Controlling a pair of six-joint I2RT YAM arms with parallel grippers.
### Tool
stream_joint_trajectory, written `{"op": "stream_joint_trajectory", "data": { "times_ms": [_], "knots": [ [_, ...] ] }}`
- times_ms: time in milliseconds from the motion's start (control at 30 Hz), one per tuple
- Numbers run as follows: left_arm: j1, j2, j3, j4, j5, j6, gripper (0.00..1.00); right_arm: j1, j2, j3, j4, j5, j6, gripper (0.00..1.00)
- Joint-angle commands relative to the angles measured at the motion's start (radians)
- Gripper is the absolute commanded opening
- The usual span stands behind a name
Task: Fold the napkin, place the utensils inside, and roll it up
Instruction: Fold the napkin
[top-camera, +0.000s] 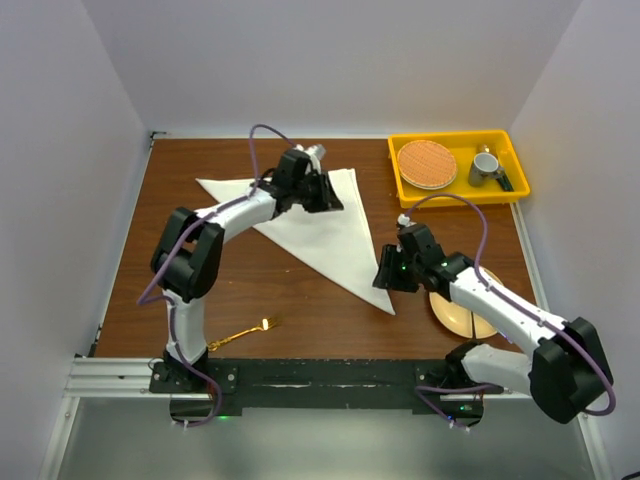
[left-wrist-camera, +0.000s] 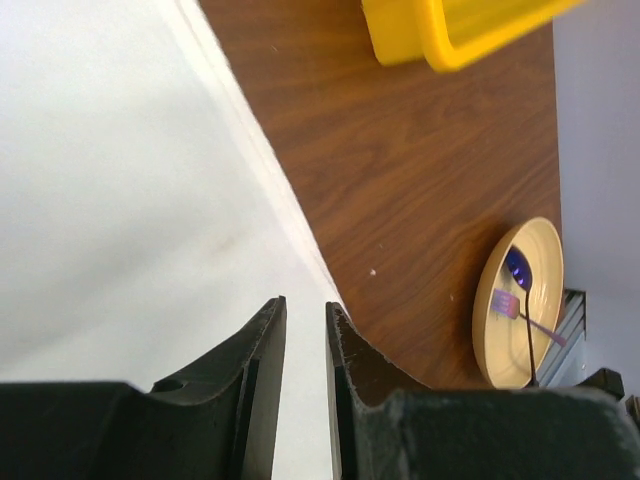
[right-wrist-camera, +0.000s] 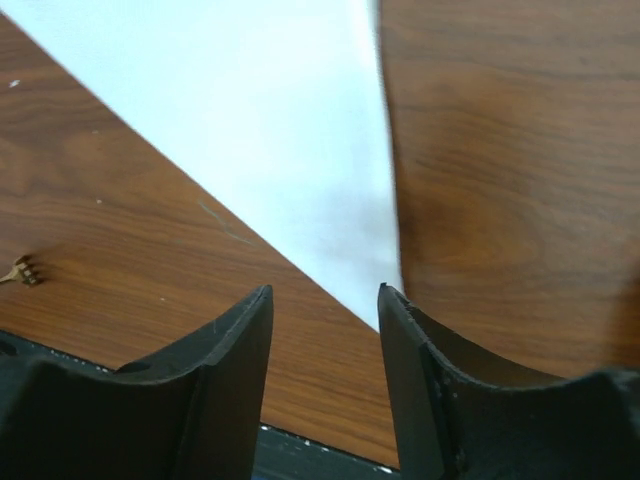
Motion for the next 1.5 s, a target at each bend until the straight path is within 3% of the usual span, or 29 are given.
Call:
{"op": "stream_joint_trajectory", "data": {
  "times_ms": [0,100,267,400,767,1300,1400,1433,1467],
  "knots": [
    [0.143,-0.098,-0.007,-0.007,-0.019,0.031,0.27,0.047,0.065,0.000,0.061,-0.036,0.000,0.43],
    [0.231,-0.111,-0.036,-0.009,-0.043,0.035,0.26,0.053,0.084,-0.051,0.118,-0.036,0.037,0.32],
    [0.364,-0.083,-0.036,-0.004,-0.032,0.044,0.25,0.053,0.047,-0.124,0.069,0.077,0.105,0.15],
    [0.480,-0.036,-0.016,-0.004,-0.065,0.066,0.24,0.054,0.026,-0.183,0.103,0.082,0.171,0.14],
    [0.665,0.121,0.108,-0.044,-0.135,0.101,0.22,0.056,0.058,-0.065,0.107,0.047,0.042,0.18],
    [0.731,0.331,0.341,-0.185,-0.218,0.156,0.23,0.056,0.148,-0.112,0.127,0.139,0.070,0.18],
    [0.719,0.264,0.396,-0.236,-0.218,0.173,0.28,0.080,0.152,-0.063,0.092,0.143,0.024,0.20],
    [0.692,0.204,0.410,-0.248,-0.239,0.204,0.36,0.094,0.150,-0.011,0.075,0.169,0.001,0.22],
    [0.673,0.175,0.426,-0.271,-0.261,0.221,0.39,0.113,0.147,0.016,0.058,0.186,-0.009,0.29]
  ]
}}
